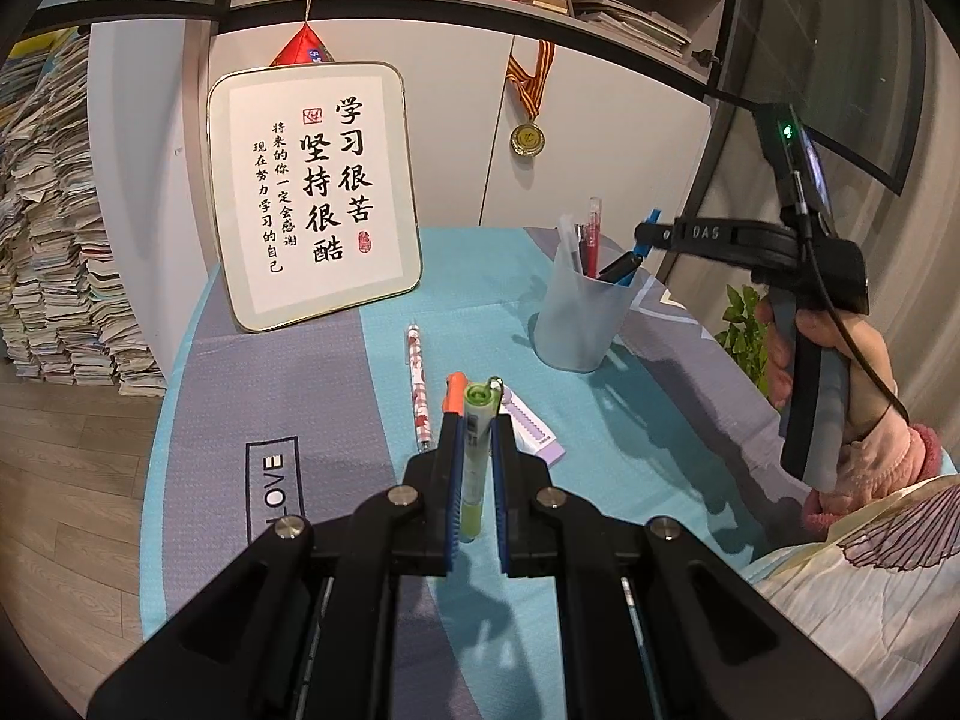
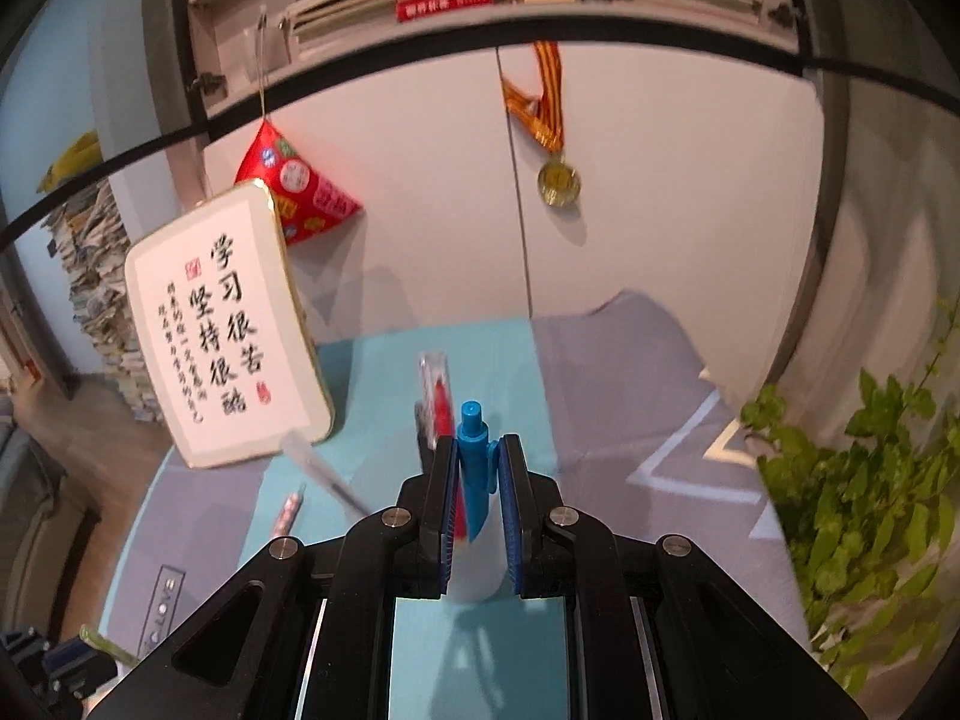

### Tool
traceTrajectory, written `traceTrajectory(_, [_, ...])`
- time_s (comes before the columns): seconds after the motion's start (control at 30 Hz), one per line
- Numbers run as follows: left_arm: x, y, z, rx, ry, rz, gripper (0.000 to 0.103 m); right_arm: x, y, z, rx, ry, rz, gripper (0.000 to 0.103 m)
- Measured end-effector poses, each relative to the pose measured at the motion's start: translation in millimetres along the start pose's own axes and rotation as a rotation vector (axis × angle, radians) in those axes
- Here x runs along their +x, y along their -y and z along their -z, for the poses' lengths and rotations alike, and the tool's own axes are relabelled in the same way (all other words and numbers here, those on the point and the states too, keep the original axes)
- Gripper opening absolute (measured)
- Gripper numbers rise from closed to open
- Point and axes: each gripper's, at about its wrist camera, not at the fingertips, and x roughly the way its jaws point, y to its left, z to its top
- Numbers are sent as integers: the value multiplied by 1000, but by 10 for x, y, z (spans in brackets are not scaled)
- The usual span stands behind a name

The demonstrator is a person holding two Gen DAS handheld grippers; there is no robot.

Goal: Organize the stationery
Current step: 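Lower the blue pen into the frosted cup and open the right tool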

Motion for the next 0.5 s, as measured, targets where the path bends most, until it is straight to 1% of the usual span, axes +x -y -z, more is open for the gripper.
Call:
traceTrajectory(0.13, [-16, 39, -5, 10, 0, -1, 7, 1, 40, 49, 24, -22, -23, 14])
traceTrajectory(0.27, [-34, 71, -26, 18, 7, -1, 7, -62, 36, 76, 13, -52, -37, 14])
traceTrajectory(0.5, [-49, 191, -97, 25, 25, 11, 7, -302, 96, 185, 11, -43, -76, 14])
